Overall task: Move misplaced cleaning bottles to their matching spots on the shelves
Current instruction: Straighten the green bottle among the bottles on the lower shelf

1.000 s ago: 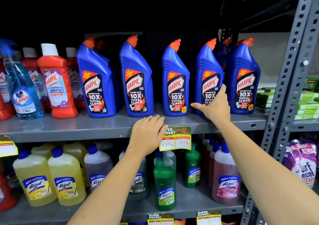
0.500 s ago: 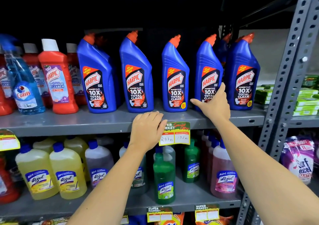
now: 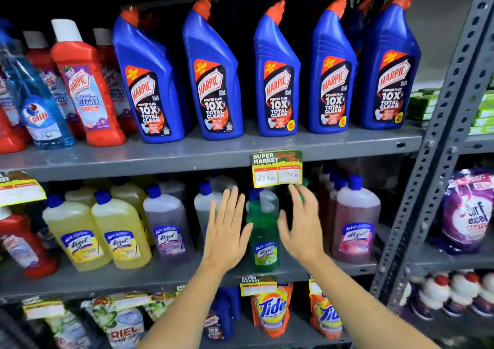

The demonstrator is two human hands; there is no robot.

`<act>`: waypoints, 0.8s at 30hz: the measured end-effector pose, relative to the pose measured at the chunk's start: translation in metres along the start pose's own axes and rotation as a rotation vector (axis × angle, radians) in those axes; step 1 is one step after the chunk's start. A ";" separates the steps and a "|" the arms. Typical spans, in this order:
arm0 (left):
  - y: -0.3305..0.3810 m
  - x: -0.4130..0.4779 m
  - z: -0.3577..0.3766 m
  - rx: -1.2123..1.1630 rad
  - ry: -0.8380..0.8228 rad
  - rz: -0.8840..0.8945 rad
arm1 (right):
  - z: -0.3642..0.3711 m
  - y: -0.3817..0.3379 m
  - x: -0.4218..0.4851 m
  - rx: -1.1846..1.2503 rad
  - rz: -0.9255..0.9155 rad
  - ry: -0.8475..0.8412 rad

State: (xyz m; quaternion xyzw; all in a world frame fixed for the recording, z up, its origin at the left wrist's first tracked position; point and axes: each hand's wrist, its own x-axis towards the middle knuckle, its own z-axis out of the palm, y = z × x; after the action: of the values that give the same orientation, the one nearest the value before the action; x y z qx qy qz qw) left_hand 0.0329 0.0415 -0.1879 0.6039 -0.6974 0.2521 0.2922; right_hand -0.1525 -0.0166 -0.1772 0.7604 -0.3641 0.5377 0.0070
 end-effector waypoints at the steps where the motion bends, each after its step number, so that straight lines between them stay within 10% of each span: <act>1: -0.002 -0.014 0.008 -0.002 -0.064 -0.022 | 0.006 0.000 -0.006 0.007 0.082 -0.094; 13: -0.008 -0.114 0.076 0.065 -0.999 -0.166 | 0.055 -0.016 -0.053 0.130 0.603 -0.397; 24: -0.008 -0.125 0.083 0.095 -0.951 -0.167 | 0.083 -0.025 -0.060 0.021 0.721 -0.327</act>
State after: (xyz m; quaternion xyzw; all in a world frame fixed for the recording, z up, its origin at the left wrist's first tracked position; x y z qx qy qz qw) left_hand 0.0445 0.0690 -0.3352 0.7186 -0.6907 -0.0447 -0.0677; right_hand -0.0800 0.0013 -0.2517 0.6593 -0.5986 0.3812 -0.2483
